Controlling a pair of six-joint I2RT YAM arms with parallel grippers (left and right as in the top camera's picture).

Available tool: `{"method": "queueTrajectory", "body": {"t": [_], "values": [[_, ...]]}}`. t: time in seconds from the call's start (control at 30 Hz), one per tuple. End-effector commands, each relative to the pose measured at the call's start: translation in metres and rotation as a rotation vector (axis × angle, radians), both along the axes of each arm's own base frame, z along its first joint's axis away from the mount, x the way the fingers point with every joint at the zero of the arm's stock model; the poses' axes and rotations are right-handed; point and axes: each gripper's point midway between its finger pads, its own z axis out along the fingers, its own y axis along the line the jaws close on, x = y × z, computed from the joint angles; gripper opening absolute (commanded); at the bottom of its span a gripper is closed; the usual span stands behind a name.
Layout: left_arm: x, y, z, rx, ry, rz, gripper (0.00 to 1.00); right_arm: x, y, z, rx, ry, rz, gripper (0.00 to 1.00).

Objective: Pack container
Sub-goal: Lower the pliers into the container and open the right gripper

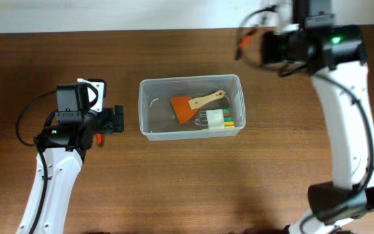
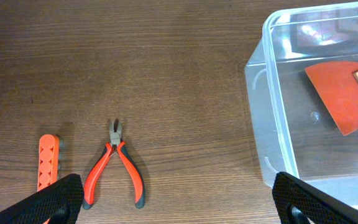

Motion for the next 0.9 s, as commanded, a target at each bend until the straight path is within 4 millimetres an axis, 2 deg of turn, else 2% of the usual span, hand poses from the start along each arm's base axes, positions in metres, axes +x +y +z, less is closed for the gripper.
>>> {"method": "queueTrajectory", "body": {"t": [0.0,0.1,0.13,0.17,0.2,0.3,0.43,0.6,0.73,0.87], "values": [[0.005,0.002,0.007,0.004,-0.017,0.006,0.99,-0.014,0.066,-0.024,-0.176,-0.006,0.379,0.04],[0.005,0.002,0.007,0.004,-0.017,0.006,0.99,-0.026,0.111,-0.05,-0.321,-0.019,0.676,0.04],[0.005,0.002,0.007,0.004,-0.017,0.006,0.99,-0.029,0.119,-0.058,-0.359,-0.02,0.75,0.04],[0.005,0.002,0.007,0.004,-0.017,0.006,0.99,-0.032,0.13,-0.071,-0.416,-0.019,0.859,0.04],[0.005,0.002,0.007,0.004,-0.017,0.006,0.99,-0.035,0.144,-0.096,-0.492,-0.009,1.013,0.04],[0.005,0.002,0.007,0.004,-0.017,0.006,0.99,-0.035,0.157,-0.139,-0.582,0.026,1.214,0.04],[0.005,0.002,0.007,0.004,-0.017,0.006,0.99,-0.023,0.166,-0.191,-0.612,0.081,1.305,0.04],[0.005,0.002,0.007,0.004,-0.017,0.006,0.99,-0.017,0.173,-0.242,-0.628,0.129,1.38,0.04],[0.005,0.002,0.007,0.004,-0.017,0.006,0.99,-0.022,0.178,-0.267,-0.639,0.161,1.442,0.04],[0.005,0.002,0.007,0.004,-0.017,0.006,0.99,-0.026,0.183,-0.27,-0.648,0.166,1.457,0.06]]}}
